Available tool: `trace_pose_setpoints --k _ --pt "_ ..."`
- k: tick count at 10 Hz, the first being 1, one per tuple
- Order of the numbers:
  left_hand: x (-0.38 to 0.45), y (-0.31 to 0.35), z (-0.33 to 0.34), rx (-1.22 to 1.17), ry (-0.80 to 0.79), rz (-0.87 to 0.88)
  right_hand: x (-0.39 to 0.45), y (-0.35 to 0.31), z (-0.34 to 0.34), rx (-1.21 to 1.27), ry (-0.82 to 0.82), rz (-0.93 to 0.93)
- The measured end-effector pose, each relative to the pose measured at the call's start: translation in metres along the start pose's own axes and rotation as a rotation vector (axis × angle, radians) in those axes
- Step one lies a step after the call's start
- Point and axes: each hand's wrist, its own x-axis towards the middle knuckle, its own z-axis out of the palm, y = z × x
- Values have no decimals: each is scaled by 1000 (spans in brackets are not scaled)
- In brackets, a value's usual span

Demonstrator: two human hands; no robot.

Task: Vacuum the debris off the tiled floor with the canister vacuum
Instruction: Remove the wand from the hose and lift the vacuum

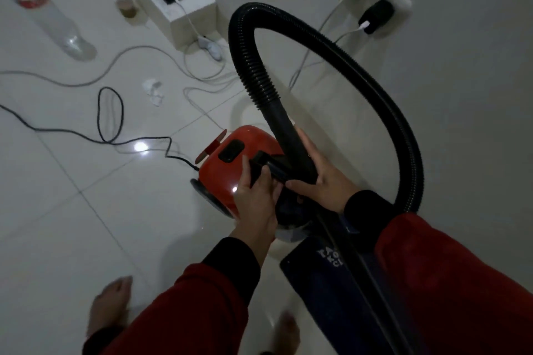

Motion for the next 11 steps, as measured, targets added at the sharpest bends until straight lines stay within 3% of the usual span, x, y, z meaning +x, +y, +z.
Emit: trace_pose_setpoints --k 4,6,9,11 --pt "83 -201 -43 -90 82 -9 6 214 -22 -114 -169 36" --pt "115 -274 -59 -83 66 -69 -3 295 -26 -121 -117 80" --pt "119 -297 -59 -3 -8 -34 -13 324 -35 -171 -35 66" --pt "97 -272 -68 281 -40 -118 -30 307 -21 -164 146 188"
